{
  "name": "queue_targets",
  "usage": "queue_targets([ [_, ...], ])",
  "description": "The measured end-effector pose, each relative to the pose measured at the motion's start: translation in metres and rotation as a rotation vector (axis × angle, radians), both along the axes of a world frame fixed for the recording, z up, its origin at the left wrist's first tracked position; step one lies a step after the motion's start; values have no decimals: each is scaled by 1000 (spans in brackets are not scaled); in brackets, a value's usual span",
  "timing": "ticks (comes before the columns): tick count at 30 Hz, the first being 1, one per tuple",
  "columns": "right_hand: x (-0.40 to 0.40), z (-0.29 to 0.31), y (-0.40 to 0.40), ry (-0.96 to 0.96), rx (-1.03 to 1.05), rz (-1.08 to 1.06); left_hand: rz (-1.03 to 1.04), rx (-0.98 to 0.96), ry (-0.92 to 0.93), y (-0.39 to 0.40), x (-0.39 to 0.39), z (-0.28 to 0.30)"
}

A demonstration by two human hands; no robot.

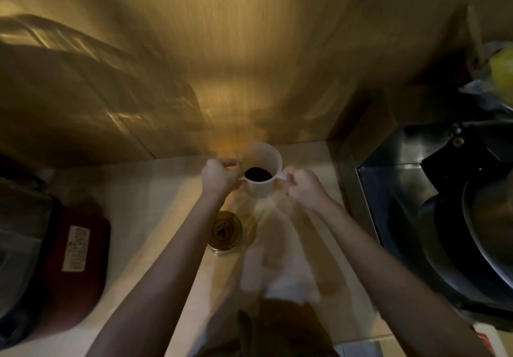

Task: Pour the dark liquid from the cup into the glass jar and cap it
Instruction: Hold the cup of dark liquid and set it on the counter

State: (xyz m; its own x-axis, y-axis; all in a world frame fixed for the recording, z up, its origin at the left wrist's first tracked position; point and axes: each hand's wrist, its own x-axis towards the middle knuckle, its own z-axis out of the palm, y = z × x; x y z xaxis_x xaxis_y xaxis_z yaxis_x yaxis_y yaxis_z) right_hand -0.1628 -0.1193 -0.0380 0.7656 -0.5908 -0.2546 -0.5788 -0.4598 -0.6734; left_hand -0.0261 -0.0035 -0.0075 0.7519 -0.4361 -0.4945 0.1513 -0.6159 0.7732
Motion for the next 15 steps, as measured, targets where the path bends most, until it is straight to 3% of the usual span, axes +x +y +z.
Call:
queue_targets([
  [9,-58,19,24,-235,262,-291,-47,-59,-105,24,-72,14],
  [15,-93,5,56,-263,383,-361,-84,-72,-204,59,-122,2],
])
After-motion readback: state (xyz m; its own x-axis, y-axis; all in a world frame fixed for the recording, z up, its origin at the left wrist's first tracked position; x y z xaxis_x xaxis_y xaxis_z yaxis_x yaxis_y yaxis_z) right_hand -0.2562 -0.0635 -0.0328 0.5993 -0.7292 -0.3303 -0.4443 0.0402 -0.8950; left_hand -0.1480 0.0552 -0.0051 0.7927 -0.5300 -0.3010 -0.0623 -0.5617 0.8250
